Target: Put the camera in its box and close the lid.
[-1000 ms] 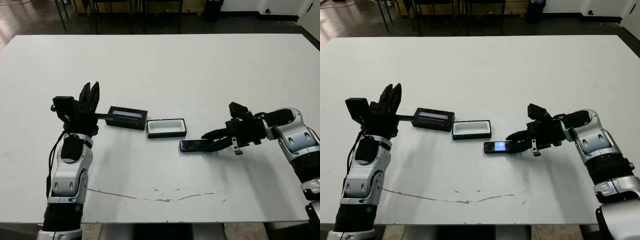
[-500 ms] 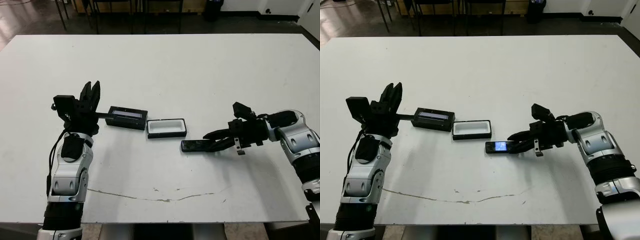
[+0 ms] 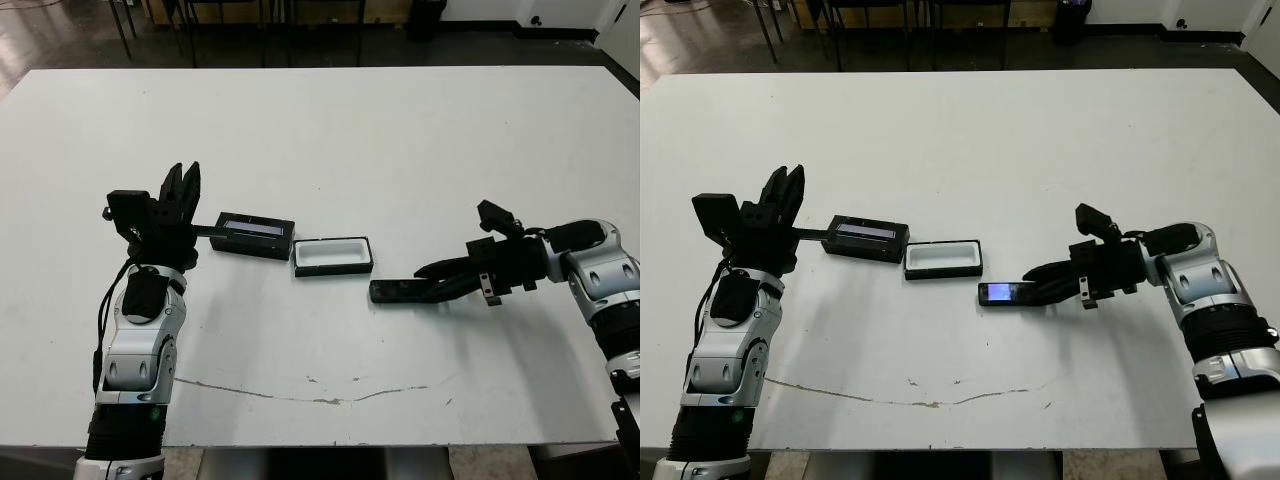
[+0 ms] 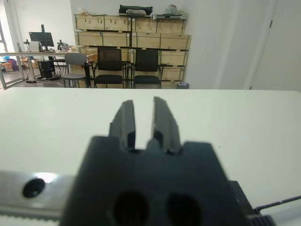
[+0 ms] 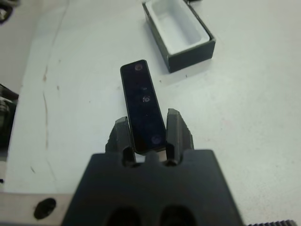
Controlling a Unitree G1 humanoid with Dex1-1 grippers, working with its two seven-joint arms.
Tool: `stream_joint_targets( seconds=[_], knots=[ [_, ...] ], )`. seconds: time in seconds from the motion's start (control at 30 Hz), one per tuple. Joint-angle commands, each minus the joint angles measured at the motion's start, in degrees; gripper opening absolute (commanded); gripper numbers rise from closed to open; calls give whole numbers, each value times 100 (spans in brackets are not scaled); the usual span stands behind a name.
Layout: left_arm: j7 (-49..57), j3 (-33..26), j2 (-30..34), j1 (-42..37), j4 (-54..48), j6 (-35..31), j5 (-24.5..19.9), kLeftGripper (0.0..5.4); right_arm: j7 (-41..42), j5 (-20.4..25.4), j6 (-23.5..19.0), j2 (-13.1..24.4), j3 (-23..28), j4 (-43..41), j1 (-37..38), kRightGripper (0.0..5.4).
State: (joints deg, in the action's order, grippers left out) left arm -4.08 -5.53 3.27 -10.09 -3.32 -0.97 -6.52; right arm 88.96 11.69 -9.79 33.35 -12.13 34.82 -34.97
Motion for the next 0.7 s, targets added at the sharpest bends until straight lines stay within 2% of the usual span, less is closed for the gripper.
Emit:
stream_joint_targets(
  seconds=[0.03,0.23,0.43,0.53,0.7],
  knots=[
    [-16,-6,65,53,69,-55,28,0,81,187,-223,-69,167,59,-82,0],
    [18,22,64,54,49,-101,79,0,74,317,-476,6,330,-108,-320,0],
    [12,36,46,57,72,-80,75,0,182,679,-704,-136,559,-122,-722,0],
    [4,42,27,68,66,-52,57,0,68,636,-845,-202,481,-240,-957,0],
    [50,100,49,113,36,16,196,0,-53,478,-685,-370,349,-273,-1106,0]
  ],
)
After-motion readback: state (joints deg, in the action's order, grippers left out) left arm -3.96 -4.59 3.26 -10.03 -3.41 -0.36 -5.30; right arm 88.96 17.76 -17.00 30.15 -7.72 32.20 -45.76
